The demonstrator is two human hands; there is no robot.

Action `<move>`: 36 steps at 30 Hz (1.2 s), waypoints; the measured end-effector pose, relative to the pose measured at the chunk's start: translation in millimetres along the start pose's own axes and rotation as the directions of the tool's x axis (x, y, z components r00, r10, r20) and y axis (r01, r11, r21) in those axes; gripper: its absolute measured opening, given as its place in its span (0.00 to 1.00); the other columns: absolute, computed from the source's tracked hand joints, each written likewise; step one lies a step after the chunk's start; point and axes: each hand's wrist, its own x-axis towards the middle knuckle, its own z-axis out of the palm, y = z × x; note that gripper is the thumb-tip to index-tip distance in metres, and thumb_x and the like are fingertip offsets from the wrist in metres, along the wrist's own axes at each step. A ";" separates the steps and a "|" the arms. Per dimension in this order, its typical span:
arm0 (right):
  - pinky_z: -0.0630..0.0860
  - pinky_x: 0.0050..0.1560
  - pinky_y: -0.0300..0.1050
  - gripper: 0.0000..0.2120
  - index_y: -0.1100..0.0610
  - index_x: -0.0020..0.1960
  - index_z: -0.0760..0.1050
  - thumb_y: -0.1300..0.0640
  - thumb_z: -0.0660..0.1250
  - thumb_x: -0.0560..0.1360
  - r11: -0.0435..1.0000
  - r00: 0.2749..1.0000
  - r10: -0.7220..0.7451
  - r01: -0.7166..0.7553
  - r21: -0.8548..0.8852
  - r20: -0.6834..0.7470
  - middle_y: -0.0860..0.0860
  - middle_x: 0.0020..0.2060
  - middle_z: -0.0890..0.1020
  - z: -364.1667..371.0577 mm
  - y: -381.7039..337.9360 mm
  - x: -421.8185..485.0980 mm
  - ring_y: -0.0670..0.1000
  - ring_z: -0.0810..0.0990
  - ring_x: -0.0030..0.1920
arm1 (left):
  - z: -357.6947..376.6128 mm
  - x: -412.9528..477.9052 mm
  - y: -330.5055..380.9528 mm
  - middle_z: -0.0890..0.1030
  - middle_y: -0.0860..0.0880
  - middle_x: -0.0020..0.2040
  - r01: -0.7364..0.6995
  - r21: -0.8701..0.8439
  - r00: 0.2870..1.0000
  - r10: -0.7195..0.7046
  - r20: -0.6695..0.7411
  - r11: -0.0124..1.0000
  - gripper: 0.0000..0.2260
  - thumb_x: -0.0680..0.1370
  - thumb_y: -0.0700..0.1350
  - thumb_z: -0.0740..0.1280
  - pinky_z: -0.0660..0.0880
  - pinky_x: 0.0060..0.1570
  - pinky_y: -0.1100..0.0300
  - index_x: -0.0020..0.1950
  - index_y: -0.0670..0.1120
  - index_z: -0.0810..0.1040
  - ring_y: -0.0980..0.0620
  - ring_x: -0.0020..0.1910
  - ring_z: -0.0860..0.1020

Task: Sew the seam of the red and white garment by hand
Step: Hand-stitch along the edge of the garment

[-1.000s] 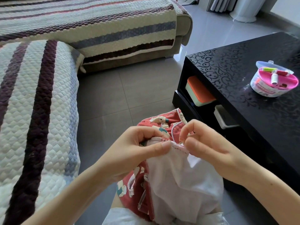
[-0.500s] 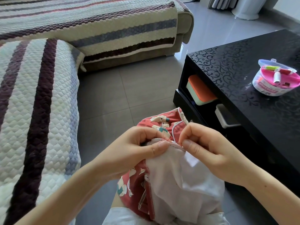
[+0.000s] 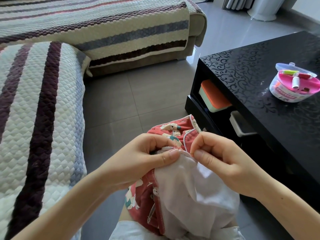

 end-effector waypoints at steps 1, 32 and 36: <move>0.70 0.36 0.36 0.06 0.53 0.41 0.74 0.53 0.62 0.74 1.000 1.000 0.000 0.000 0.011 0.001 0.45 0.32 0.76 0.1 0.4 -0.3 0.43 0.72 0.33 | 0.1 -0.4 0.2 0.83 0.51 0.37 0.002 -0.017 1.000 -0.002 0.007 1.000 0.08 0.75 0.41 0.66 0.75 0.37 0.68 0.41 0.48 0.85 0.58 0.37 0.80; 0.69 0.37 0.28 0.05 0.61 0.40 0.73 0.65 0.61 0.74 0.984 0.999 -0.039 0.043 0.172 -0.024 0.42 0.31 0.76 6.6 -0.6 -5.2 0.39 0.73 0.33 | 4.5 -1.9 2.0 0.81 0.49 0.38 -0.011 0.119 0.999 0.017 -0.046 0.993 0.06 0.73 0.44 0.68 0.74 0.38 0.66 0.41 0.43 0.83 0.56 0.38 0.78; 0.70 0.38 0.35 0.05 0.59 0.42 0.73 0.59 0.62 0.76 0.983 0.997 -0.082 0.079 0.168 0.006 0.55 0.34 0.74 7.6 2.9 1.7 0.45 0.72 0.36 | 6.5 -1.0 2.6 0.82 0.49 0.37 0.025 0.052 0.999 -0.023 -0.042 0.998 0.06 0.72 0.42 0.69 0.74 0.37 0.67 0.42 0.41 0.84 0.57 0.37 0.79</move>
